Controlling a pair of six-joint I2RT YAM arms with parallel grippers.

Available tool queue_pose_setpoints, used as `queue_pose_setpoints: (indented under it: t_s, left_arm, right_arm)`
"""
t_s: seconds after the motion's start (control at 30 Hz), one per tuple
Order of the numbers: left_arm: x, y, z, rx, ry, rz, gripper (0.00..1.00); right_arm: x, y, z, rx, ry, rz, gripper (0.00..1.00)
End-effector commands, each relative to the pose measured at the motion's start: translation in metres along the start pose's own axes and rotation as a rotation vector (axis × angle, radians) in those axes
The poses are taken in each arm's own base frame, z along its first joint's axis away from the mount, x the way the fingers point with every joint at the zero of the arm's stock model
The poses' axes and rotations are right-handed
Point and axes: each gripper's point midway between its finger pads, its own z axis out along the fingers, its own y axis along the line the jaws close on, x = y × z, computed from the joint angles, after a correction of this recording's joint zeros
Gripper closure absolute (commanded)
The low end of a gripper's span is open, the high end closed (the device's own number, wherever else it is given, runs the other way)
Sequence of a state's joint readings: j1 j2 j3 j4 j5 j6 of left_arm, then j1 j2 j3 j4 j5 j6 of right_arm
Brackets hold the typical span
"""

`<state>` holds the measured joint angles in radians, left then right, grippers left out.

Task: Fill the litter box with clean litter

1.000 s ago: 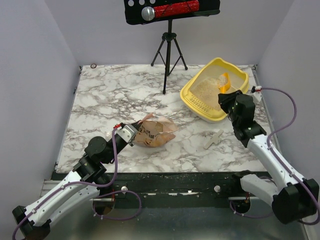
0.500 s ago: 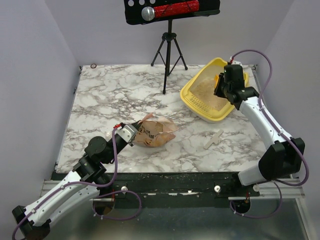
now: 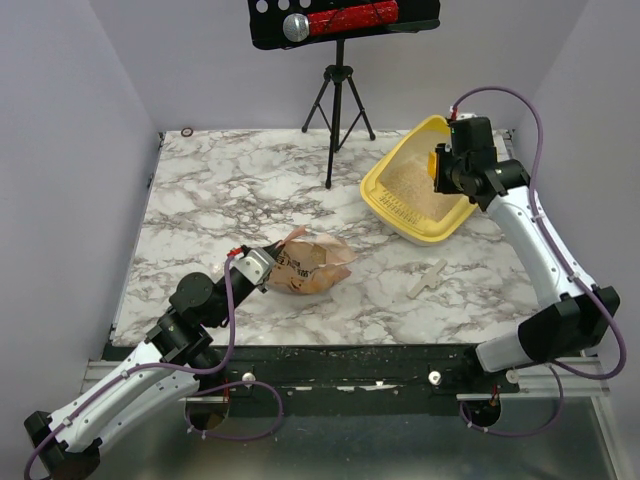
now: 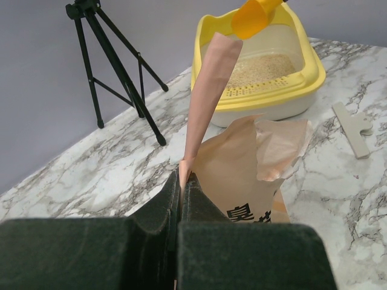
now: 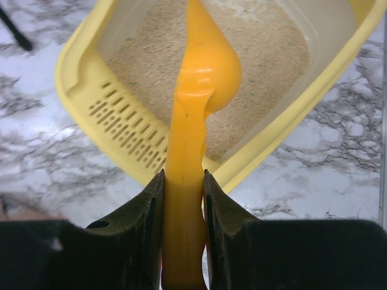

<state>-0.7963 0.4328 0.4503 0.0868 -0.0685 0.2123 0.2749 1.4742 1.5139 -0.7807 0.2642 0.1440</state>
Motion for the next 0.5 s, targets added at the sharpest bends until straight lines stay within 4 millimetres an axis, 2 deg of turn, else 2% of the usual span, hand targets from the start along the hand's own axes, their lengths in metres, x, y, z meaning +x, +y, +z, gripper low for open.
queue_pose_setpoints:
  t_s: [0.0,0.13,0.23,0.33,0.47]
  left_arm:
    - [-0.051,0.017,-0.003,-0.062,-0.145,-0.023,1.00]
    - [-0.050,0.017,-0.003,-0.064,-0.143,-0.024,1.00]
    - [-0.050,0.017,-0.003,-0.064,-0.143,-0.022,1.00]
    - [-0.048,0.017,-0.002,-0.066,-0.136,-0.019,1.00]
    - [-0.048,0.018,-0.002,-0.067,-0.134,-0.016,1.00]
  right_arm:
    - [-0.006,0.037,-0.064,-0.252,-0.047,-0.024,1.00]
    - [0.013,0.082,-0.116,-0.588,-0.057,-0.023,1.00]
    - [0.032,0.104,-0.150,-0.787,-0.032,-0.050,1.00]
    - [0.050,0.117,-0.181,-0.932,-0.010,-0.102,1.00]
    - [0.068,0.123,-0.206,-1.010,0.018,-0.157,1.00]
